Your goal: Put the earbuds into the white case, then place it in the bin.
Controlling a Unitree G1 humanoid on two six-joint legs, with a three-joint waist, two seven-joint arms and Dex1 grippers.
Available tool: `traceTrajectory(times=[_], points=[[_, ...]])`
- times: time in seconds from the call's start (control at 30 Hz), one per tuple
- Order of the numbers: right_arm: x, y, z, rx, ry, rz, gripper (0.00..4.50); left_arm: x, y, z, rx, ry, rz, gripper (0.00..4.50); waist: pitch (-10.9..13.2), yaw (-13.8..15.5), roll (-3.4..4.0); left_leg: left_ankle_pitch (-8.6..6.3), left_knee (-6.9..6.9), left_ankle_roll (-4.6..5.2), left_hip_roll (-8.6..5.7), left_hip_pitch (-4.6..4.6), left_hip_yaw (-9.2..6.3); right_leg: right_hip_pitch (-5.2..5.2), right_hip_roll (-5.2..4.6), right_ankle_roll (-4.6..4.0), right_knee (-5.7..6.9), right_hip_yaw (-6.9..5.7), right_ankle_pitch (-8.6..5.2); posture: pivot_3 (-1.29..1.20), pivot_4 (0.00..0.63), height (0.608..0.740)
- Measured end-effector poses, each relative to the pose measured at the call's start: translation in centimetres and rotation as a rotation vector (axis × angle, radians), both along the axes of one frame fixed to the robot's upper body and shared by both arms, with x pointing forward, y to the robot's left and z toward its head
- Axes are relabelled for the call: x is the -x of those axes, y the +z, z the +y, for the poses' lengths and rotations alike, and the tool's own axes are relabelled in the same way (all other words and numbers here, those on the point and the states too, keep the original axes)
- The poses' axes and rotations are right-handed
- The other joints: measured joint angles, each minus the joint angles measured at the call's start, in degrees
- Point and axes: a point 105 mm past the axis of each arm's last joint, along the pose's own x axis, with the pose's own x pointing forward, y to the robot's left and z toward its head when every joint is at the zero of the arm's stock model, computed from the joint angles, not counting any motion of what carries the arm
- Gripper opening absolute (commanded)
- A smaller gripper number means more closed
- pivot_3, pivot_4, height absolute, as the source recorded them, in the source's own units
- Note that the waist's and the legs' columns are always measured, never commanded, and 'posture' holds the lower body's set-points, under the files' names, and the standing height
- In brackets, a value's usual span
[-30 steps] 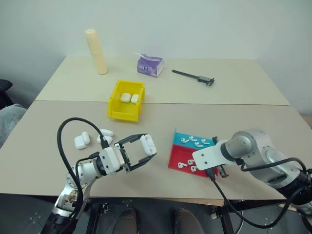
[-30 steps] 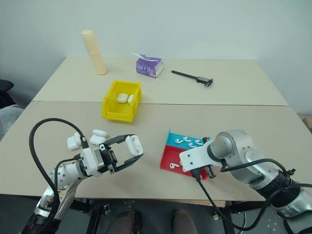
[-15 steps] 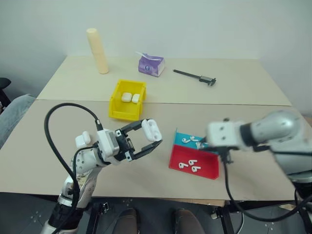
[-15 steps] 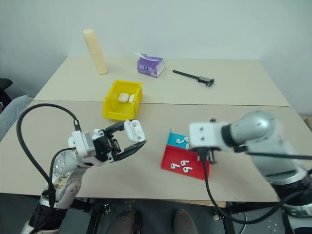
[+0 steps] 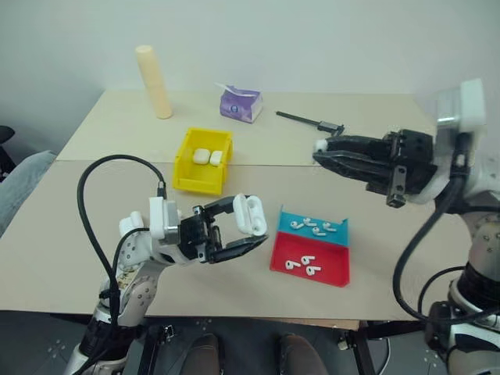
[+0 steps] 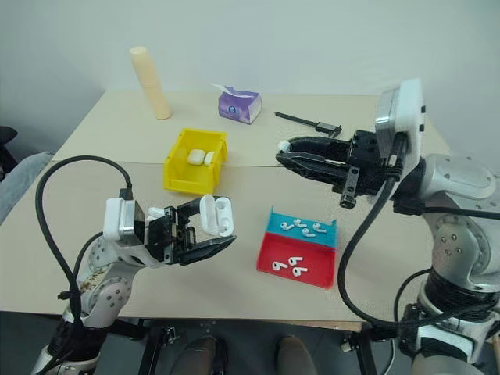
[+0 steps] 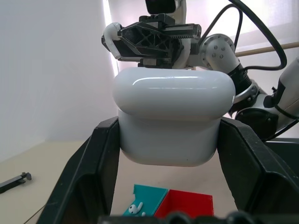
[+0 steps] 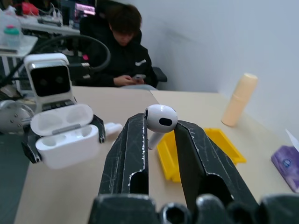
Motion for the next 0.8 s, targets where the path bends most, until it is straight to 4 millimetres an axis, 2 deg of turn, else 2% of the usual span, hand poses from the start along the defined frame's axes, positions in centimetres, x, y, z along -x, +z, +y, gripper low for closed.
traceTrajectory(times=[0.23,0.37,0.8], points=[[0.9,-0.3,2.6,-0.157,0.153,-0.006,0.68,0.1,0.7,-0.4,-0.007,-0.025,-0.027,2.8,0.0,-0.3,0.01,0.0,0.0,0.01,0.01,0.03,-0.03,0.02,0.04,0.02,0.02,0.02,0.01,0.0,0.15,0.74],[1.2,-0.6,3.3,-0.186,0.19,-0.024,0.68,0.1,0.8,-0.6,0.001,-0.031,-0.02,2.8,0.0,-0.3,0.01,-0.01,0.0,0.02,-0.01,-0.03,-0.02,-0.02,0.0,0.03,-0.02,0.02,0.01,0.0,0.15,0.74],[0.6,-4.0,4.6,-0.069,0.205,-0.111,0.68,0.0,0.7,-0.7,-0.005,-0.028,-0.006,2.8,0.0,-0.3,0.01,-0.01,0.0,0.02,0.0,0.0,0.01,-0.02,0.02,0.03,-0.01,0.03,0.01,0.0,0.15,0.74]])
